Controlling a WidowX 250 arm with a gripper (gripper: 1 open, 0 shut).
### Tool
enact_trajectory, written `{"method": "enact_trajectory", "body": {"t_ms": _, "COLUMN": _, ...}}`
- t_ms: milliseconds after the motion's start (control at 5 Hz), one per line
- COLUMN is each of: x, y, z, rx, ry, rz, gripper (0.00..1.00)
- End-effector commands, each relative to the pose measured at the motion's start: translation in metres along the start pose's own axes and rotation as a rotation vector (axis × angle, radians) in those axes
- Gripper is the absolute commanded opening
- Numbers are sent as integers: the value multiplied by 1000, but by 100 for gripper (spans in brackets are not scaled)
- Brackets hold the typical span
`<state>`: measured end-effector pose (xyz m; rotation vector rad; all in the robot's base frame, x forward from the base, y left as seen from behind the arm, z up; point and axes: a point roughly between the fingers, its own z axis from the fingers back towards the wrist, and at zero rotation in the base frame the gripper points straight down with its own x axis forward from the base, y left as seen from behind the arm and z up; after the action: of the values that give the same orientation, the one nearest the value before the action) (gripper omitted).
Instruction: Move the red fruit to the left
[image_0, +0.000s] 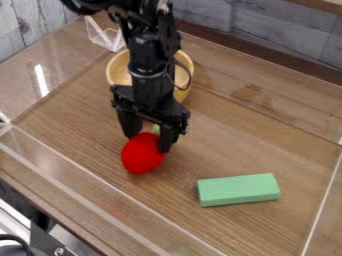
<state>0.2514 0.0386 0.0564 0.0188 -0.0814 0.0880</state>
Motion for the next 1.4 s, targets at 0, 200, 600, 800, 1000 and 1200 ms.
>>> {"method": "enact_trajectory", "body": {"t_ms": 0, "x": 14, "y": 4, "z": 18, "rx": 4, "ry": -60, "rz": 27, "gripper": 0}}
{"method": "enact_trajectory", "body": {"t_ms": 200, "x": 18, "y": 3, "z": 20, "rx": 1, "ry": -58, "rz": 31, "gripper": 0}}
{"method": "enact_trajectory", "body": {"t_ms": 600, "x": 0, "y": 7, "z": 23, "rx": 7, "ry": -27, "rz": -28, "gripper": 100}}
{"method": "enact_trajectory", "body": {"t_ms": 800, "x": -5, "y": 12, "z": 12, "rx": 10, "ry": -10, "rz": -48, "gripper": 100}}
{"method": "enact_trajectory", "body": {"t_ms": 1000, "x": -6, "y": 16, "z": 2, "rx": 13, "ry": 2, "rz": -64, "gripper": 100}}
{"method": "enact_trajectory", "body": {"t_ms": 1200, "x": -3, "y": 15, "z": -8, "rx": 10, "ry": 6, "rz": -124, "gripper": 0}}
